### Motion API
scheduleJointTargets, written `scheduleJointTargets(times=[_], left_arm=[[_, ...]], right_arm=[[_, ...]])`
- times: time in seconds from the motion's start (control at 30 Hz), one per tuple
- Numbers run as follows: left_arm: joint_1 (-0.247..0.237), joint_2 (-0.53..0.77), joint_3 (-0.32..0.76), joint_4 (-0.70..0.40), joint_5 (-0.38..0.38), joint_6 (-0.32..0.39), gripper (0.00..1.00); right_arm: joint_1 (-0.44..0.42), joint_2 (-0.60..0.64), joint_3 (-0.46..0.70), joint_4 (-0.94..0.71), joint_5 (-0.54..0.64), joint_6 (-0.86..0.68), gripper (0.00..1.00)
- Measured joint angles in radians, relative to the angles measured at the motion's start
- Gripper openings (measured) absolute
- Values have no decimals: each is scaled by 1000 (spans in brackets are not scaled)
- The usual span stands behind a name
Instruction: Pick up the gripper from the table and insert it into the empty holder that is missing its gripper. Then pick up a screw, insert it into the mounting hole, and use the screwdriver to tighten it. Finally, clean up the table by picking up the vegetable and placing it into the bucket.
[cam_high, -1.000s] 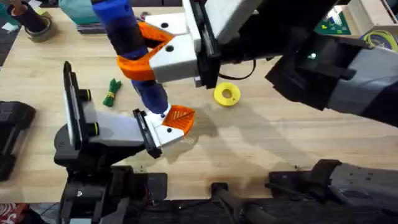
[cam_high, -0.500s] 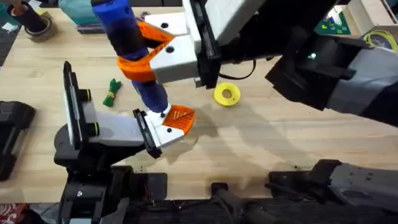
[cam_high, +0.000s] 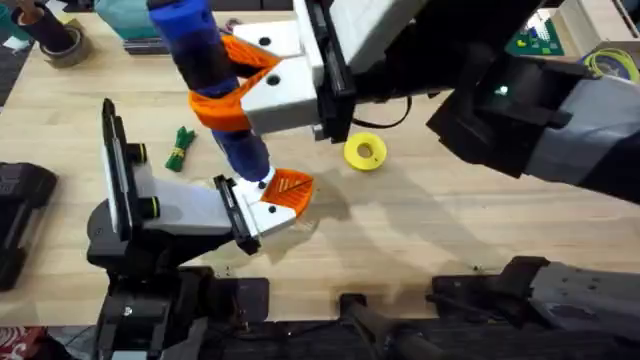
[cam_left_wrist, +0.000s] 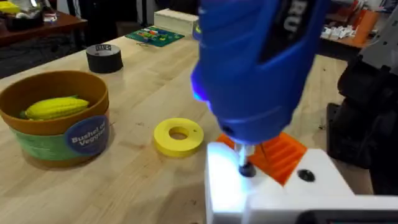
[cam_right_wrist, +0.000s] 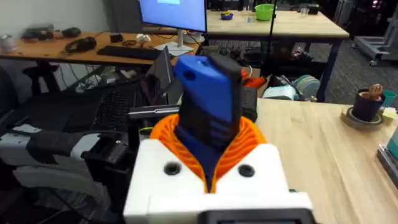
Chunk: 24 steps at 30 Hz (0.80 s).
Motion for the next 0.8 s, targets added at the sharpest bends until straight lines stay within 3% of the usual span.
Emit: scheduleJointTargets(times=[0.8], left_arm=[[0,0,0,0,0,0,11]], right_arm=[[3,0,-11,1,0,0,24]])
